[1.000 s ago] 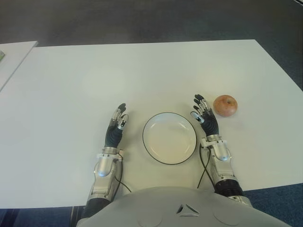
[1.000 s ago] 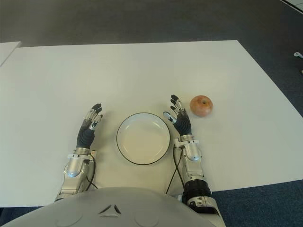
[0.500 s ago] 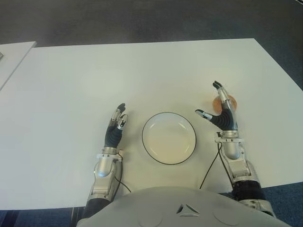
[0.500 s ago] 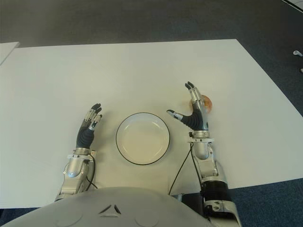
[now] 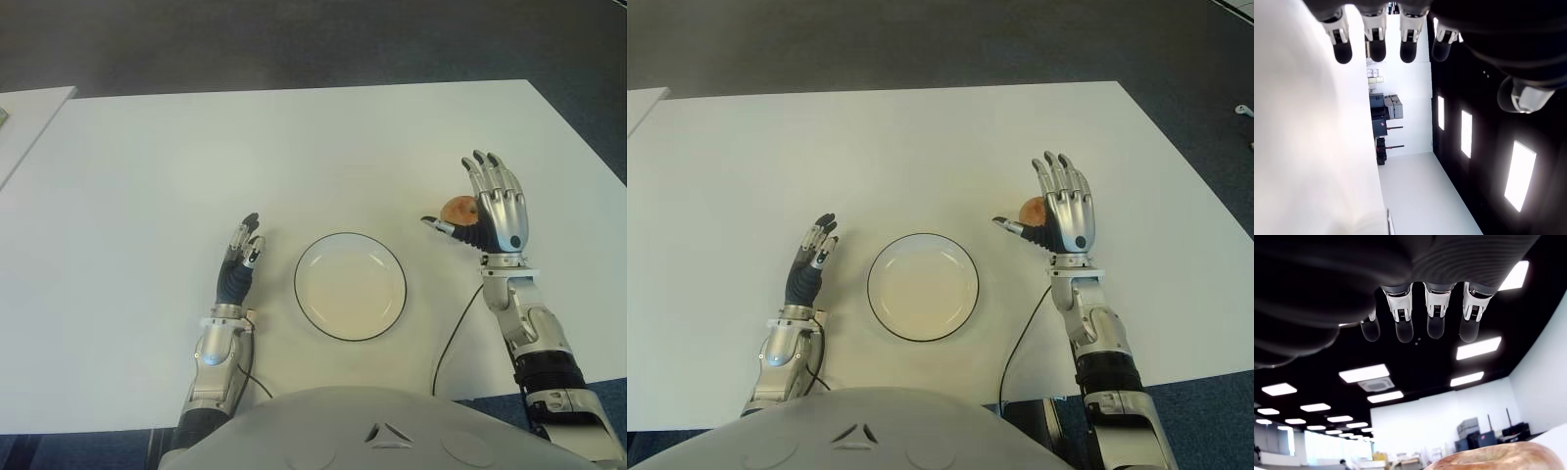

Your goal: Put the apples into the plate.

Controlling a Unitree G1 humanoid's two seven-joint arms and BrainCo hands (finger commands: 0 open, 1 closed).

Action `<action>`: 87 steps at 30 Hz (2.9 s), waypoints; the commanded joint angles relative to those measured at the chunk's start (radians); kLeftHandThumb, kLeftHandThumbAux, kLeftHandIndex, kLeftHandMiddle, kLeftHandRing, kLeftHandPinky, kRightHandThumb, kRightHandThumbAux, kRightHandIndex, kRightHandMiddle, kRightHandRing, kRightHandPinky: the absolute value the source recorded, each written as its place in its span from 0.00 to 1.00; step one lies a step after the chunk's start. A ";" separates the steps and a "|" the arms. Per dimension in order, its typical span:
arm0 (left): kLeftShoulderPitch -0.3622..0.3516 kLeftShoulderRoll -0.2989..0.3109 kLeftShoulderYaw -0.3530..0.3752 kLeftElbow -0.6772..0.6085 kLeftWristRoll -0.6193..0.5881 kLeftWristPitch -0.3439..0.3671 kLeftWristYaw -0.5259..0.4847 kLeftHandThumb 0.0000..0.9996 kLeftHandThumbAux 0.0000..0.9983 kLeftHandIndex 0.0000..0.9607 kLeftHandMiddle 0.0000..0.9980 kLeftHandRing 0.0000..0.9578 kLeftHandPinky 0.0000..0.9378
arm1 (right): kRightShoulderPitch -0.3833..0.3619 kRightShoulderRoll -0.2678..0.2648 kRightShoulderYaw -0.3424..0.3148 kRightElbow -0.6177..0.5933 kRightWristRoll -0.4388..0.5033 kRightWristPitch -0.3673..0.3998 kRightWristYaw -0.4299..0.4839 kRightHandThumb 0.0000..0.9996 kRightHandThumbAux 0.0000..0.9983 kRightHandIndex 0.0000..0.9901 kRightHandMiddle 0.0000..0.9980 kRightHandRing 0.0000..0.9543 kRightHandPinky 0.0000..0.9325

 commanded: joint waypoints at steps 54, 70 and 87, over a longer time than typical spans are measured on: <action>0.028 0.059 0.016 0.065 -0.059 -0.056 -0.049 0.00 0.30 0.00 0.00 0.00 0.00 | -0.115 -0.080 0.151 0.380 0.200 0.087 -0.037 0.30 0.21 0.00 0.00 0.00 0.00; 0.046 0.057 0.019 0.021 -0.048 -0.043 -0.045 0.00 0.30 0.00 0.00 0.00 0.00 | -0.148 -0.073 0.168 0.438 0.257 0.057 -0.019 0.30 0.25 0.00 0.00 0.00 0.05; 0.053 0.059 0.024 0.008 -0.046 -0.046 -0.050 0.00 0.32 0.00 0.00 0.00 0.00 | -0.250 -0.084 0.196 0.617 0.285 -0.039 -0.073 0.31 0.31 0.00 0.03 0.03 0.08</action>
